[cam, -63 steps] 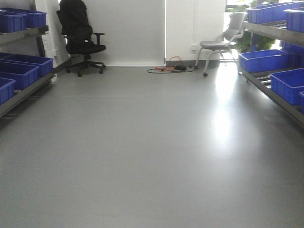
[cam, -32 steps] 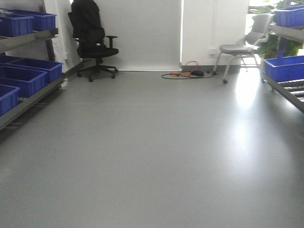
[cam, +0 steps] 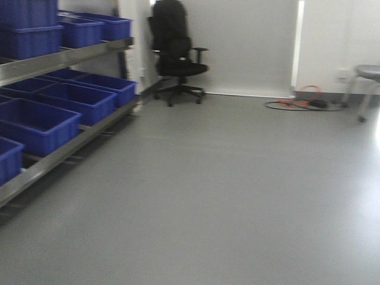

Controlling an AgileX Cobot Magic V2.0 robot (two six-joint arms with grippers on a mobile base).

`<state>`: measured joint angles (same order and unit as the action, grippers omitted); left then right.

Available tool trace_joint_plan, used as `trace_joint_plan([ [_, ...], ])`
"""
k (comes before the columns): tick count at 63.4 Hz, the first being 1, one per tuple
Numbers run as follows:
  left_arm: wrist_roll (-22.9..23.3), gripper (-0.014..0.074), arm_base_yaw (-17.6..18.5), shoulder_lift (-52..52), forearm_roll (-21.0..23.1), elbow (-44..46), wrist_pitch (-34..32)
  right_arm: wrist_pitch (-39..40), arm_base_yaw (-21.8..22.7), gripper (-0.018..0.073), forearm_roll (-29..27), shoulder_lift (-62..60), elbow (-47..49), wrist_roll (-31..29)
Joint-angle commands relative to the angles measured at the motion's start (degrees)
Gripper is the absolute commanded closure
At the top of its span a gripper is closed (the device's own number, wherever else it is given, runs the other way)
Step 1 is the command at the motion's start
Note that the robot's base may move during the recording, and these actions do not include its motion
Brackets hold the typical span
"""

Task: Pick and sort blue part to right shelf
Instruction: 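Drive the base up to the shelf of blue bins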

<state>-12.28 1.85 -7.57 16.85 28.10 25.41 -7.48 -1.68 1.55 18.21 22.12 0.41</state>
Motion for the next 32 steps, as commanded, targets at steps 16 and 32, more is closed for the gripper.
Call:
trace_joint_plan([
  [16,0.13,0.0211,0.03,-0.72,0.77,1.66,-5.05,5.61,0.44,0.0153,-0.04,0.31,1.85,-0.41],
  [32,0.13,0.0211,0.03,-0.72,0.77,1.66,-5.05,5.61,0.44,0.0153,-0.04,0.31,1.85,-0.41],
])
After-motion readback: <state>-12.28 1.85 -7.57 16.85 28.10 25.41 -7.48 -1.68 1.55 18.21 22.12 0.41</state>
